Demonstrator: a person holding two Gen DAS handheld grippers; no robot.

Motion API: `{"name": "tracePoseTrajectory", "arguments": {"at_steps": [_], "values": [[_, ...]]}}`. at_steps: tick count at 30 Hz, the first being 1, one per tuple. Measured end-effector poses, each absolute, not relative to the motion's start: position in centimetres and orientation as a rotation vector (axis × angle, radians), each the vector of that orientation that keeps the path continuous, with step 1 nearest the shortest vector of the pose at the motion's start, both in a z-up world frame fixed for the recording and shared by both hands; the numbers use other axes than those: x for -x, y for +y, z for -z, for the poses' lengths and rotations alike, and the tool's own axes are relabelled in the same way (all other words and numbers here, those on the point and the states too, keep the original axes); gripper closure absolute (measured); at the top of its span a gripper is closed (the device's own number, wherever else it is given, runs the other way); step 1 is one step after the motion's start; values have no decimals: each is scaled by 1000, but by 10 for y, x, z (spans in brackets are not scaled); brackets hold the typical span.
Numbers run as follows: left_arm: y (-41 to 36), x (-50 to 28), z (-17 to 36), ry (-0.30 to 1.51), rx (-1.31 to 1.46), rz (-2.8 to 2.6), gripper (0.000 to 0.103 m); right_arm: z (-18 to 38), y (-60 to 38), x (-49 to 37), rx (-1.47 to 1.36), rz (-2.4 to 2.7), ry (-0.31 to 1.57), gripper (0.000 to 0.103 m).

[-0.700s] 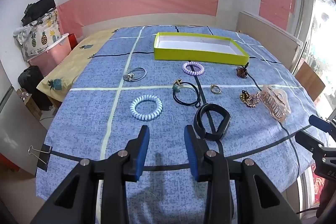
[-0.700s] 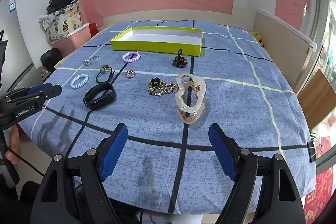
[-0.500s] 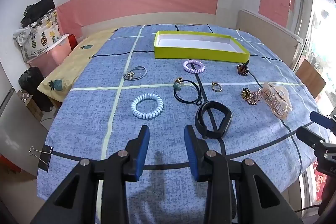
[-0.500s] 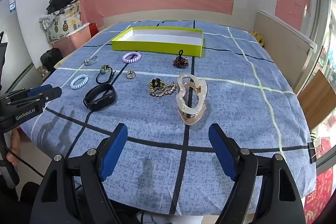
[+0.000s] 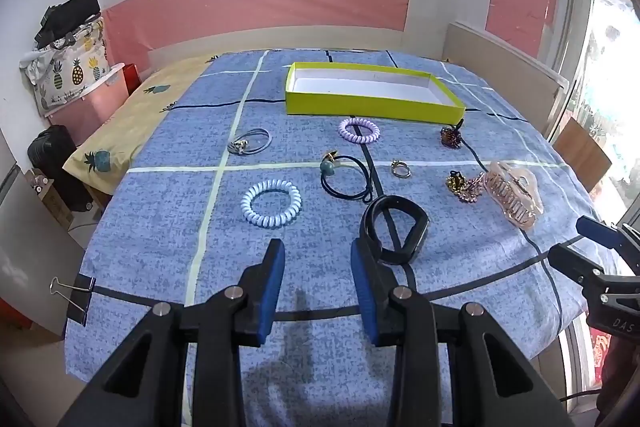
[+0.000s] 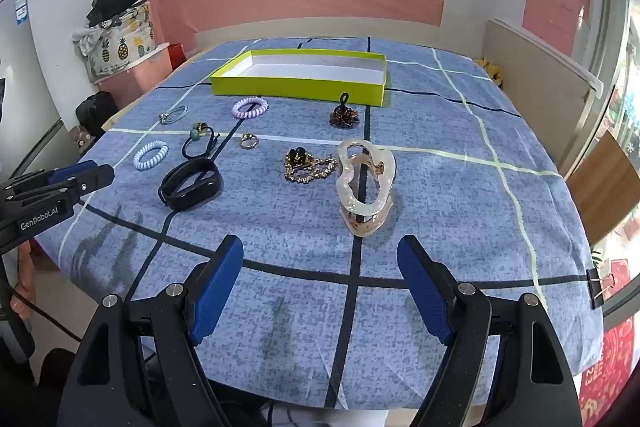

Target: Organize jewelry

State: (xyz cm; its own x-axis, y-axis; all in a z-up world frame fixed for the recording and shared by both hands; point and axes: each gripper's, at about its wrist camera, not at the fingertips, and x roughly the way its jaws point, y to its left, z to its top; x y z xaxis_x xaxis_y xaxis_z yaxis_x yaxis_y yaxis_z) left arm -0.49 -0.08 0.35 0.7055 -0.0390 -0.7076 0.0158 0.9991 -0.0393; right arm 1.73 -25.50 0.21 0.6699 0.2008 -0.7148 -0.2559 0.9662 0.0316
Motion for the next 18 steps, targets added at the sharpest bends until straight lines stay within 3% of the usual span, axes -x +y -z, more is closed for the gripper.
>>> {"name": "tracePoseTrajectory", "arguments": {"at_steps": [18], "values": [[0, 6, -4, 785, 40, 46, 67, -5, -255, -15, 72, -252, 790, 24]]}}
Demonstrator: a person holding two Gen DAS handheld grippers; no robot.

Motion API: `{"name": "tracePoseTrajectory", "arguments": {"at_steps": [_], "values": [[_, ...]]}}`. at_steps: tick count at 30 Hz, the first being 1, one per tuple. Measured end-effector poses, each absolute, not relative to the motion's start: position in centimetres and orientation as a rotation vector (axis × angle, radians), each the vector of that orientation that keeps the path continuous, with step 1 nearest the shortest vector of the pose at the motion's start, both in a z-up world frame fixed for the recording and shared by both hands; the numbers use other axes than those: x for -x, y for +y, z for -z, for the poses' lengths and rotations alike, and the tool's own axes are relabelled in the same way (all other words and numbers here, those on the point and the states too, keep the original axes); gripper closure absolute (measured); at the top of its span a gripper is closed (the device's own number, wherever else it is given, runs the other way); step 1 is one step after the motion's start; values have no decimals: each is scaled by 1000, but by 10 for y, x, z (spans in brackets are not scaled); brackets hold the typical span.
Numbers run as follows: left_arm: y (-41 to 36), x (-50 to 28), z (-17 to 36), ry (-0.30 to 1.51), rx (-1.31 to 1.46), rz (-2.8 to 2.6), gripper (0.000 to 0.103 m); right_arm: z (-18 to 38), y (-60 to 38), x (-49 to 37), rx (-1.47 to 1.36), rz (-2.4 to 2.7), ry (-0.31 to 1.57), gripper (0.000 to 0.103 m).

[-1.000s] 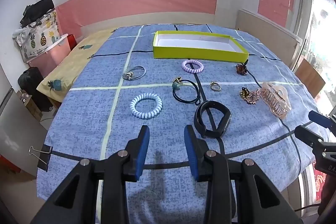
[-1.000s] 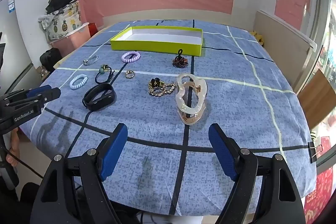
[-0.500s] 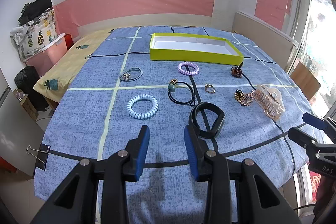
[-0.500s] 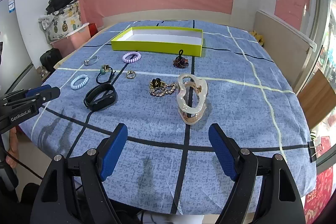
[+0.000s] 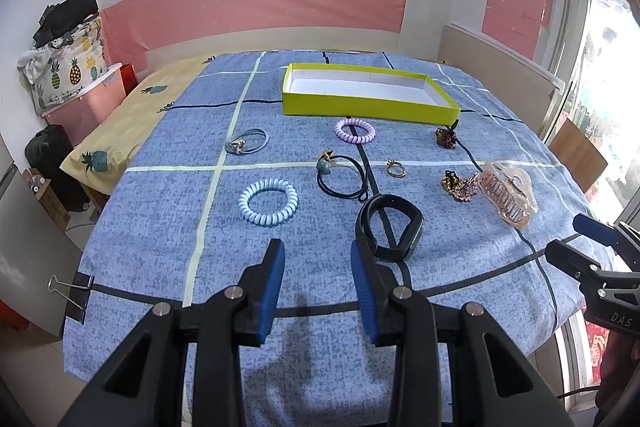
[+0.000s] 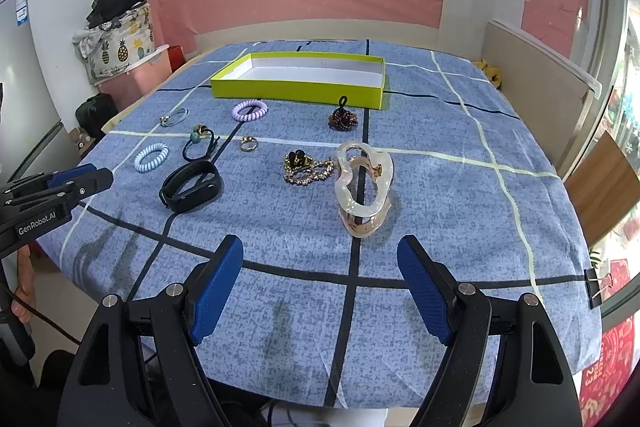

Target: Organize jewelry

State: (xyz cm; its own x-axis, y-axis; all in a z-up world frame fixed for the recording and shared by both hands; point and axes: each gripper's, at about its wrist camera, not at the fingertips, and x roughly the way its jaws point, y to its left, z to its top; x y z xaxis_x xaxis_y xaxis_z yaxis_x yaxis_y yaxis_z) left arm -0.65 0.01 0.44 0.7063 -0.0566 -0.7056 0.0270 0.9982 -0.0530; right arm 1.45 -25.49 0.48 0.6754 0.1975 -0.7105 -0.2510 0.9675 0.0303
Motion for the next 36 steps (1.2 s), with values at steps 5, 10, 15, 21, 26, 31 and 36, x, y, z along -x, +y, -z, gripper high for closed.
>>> {"name": "tracePoseTrajectory", "arguments": {"at_steps": [5, 10, 15, 21, 26, 31, 36], "values": [[0, 6, -4, 784, 38, 49, 67, -5, -255, -15, 72, -252, 791, 24], [-1, 6, -4, 785, 43, 53, 67, -6, -255, -14, 72, -252, 792, 24], [-1, 7, -4, 781, 43, 54, 67, -6, -255, -15, 72, -252, 792, 24], [-1, 7, -4, 780, 44, 57, 67, -6, -255, -14, 71, -251, 792, 24], [-2, 8, -4, 777, 44, 62, 67, -7, -255, -14, 70, -250, 794, 24], [-3, 9, -5, 771, 39, 70, 67, -6, -256, -14, 70, -250, 792, 24], [-2, 9, -6, 766, 40, 72, 67, -7, -257, -15, 68, -247, 792, 24]]}}
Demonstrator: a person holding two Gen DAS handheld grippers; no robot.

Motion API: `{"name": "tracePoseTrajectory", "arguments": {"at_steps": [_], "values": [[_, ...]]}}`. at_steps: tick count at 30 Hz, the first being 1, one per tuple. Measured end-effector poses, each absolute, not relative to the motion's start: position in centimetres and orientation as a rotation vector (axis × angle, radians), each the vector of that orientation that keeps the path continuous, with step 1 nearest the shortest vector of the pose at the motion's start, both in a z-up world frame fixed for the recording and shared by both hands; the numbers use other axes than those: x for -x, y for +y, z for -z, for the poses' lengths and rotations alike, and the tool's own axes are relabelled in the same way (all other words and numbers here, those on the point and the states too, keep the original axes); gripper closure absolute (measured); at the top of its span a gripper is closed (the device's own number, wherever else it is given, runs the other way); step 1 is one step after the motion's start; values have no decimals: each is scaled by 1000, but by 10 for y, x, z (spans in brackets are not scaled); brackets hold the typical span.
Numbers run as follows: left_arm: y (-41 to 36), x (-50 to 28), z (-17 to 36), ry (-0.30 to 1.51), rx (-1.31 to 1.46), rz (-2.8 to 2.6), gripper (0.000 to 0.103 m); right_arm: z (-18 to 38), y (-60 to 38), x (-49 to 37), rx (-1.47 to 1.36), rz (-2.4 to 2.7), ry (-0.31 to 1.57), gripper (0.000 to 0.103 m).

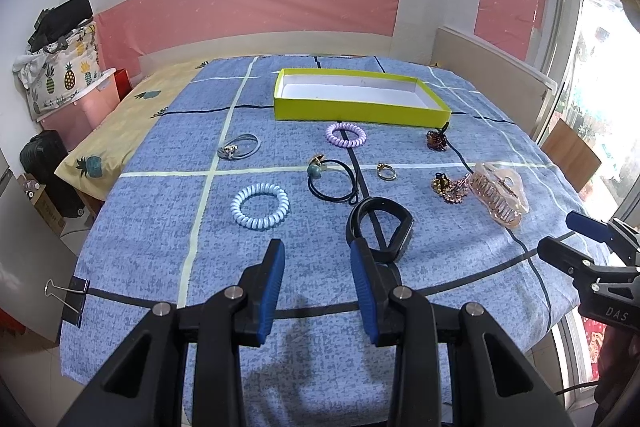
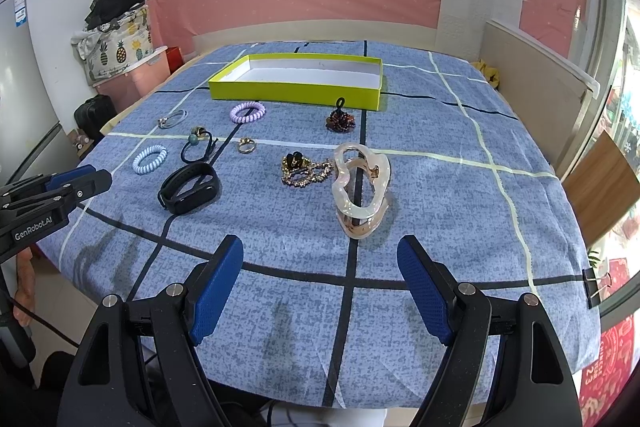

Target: Organize jewelry

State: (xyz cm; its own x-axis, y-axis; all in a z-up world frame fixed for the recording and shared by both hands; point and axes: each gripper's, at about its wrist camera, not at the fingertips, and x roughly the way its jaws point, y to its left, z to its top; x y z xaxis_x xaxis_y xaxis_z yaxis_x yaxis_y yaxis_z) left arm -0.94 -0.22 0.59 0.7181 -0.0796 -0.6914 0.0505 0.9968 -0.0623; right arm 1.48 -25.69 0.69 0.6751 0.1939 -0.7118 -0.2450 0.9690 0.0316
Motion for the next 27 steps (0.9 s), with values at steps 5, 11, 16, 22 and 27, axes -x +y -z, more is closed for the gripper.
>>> {"name": "tracePoseTrajectory", "arguments": {"at_steps": [5, 11, 16, 22, 27], "values": [[-1, 9, -7, 760, 48, 69, 67, -6, -257, -16, 68, -248, 791, 24], [0, 8, -7, 764, 54, 69, 67, -5, -258, -17, 65, -247, 794, 24], [1, 8, -6, 766, 62, 81, 67, -5, -258, -17, 63, -249, 792, 24], [1, 4, -4, 770, 68, 90, 67, -2, -258, -22, 55, -251, 795, 24], [0, -3, 2, 783, 77, 103, 67, 1, -262, -29, 51, -245, 793, 24]]}}
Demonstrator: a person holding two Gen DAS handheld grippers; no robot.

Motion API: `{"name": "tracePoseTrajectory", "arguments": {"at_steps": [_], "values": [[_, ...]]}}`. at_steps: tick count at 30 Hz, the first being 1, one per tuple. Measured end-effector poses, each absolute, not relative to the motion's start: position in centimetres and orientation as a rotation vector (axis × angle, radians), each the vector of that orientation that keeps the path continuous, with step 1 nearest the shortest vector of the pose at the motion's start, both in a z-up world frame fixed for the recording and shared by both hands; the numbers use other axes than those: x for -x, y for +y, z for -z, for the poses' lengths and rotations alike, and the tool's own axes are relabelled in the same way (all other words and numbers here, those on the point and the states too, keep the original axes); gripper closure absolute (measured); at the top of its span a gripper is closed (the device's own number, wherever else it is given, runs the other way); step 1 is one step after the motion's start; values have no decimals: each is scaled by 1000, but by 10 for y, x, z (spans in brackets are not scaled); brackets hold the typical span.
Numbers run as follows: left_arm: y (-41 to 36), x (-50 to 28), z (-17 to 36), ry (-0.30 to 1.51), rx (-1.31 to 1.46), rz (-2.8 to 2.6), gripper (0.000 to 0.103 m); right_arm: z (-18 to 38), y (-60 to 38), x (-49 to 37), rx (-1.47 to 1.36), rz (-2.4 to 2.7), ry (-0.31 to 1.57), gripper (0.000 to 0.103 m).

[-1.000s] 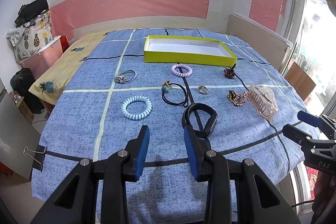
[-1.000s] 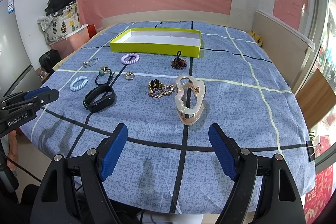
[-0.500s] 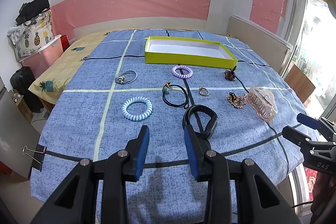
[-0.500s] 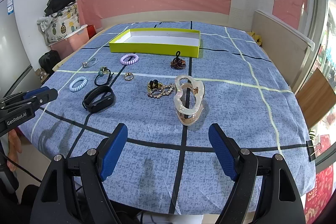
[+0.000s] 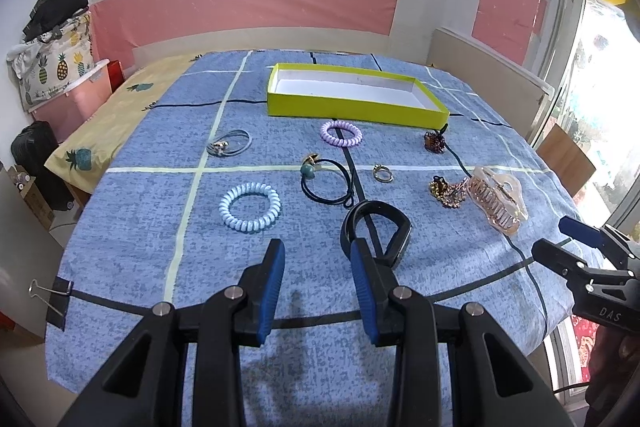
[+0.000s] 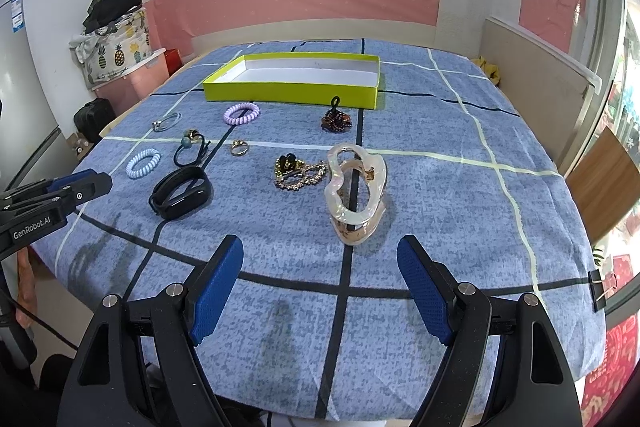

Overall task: Organize jewelry
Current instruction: 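Grasp the black watch band with the left tool while the right tool grasps the clear hair claw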

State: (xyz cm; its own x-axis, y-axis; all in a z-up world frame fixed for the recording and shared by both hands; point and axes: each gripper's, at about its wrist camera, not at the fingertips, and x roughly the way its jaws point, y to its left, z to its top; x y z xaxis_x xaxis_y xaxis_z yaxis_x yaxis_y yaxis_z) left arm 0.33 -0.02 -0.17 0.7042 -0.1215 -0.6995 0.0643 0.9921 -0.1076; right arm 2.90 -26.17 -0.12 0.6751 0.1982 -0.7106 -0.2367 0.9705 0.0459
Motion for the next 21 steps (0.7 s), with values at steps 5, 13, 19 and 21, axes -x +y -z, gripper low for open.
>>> {"name": "tracePoseTrajectory", "arguments": {"at_steps": [5, 13, 19, 21], "values": [[-7, -14, 10, 798, 67, 135, 67, 8, -266, -43, 42, -245, 798, 24], [-19, -38, 26, 844, 57, 178, 67, 19, -271, -76, 33, -236, 814, 24], [-28, -52, 36, 876, 31, 185, 67, 26, -272, -91, 28, -243, 821, 24], [-31, -56, 40, 884, 22, 185, 67, 28, -273, -96, 25, -244, 825, 27]]}}
